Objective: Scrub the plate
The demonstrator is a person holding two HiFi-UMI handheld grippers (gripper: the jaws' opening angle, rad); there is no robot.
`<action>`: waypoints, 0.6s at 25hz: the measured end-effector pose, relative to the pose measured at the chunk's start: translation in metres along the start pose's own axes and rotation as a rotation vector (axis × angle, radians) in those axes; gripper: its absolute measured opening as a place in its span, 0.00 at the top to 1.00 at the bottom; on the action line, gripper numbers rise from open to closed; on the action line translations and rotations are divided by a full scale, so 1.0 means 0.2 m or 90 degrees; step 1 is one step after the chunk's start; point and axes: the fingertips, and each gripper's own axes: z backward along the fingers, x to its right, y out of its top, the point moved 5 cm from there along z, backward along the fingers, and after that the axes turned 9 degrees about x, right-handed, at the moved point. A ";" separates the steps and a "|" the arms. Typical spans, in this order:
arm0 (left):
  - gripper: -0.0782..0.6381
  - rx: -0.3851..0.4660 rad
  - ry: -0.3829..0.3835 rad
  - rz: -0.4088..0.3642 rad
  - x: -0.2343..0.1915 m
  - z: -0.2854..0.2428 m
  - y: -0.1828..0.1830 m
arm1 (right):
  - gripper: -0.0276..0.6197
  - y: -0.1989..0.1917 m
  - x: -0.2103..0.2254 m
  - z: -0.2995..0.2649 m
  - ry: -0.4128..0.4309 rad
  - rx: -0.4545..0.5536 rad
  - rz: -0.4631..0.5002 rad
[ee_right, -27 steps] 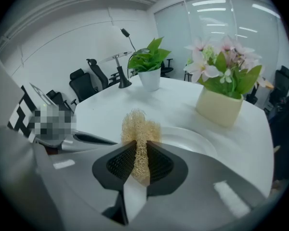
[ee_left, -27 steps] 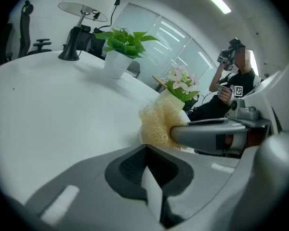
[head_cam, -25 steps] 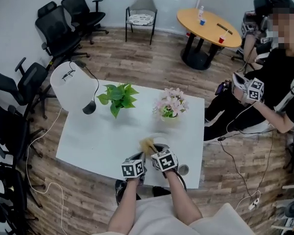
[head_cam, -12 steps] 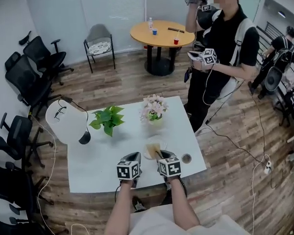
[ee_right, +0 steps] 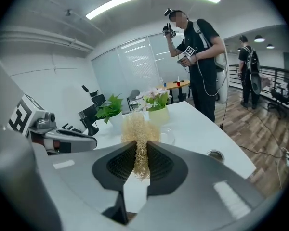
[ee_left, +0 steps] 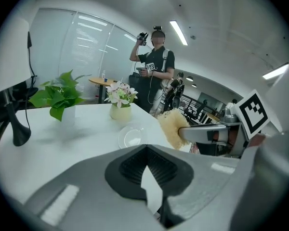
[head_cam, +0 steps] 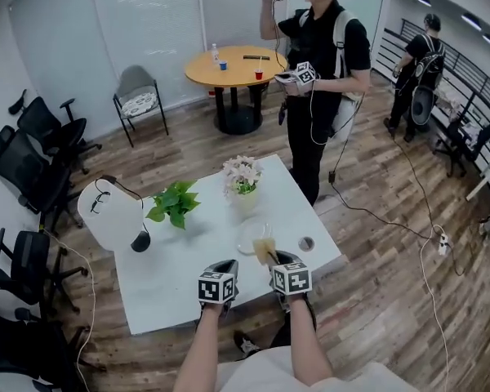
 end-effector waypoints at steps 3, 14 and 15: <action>0.89 -0.002 -0.020 -0.008 0.05 0.02 -0.02 | 0.84 0.00 -0.01 0.08 -0.021 0.018 -0.005; 0.89 0.040 -0.068 -0.010 0.16 0.13 0.00 | 0.84 0.00 -0.04 0.27 -0.035 0.039 0.010; 0.89 0.042 -0.067 -0.014 0.15 0.14 0.00 | 0.84 0.01 -0.05 0.29 -0.032 0.040 0.014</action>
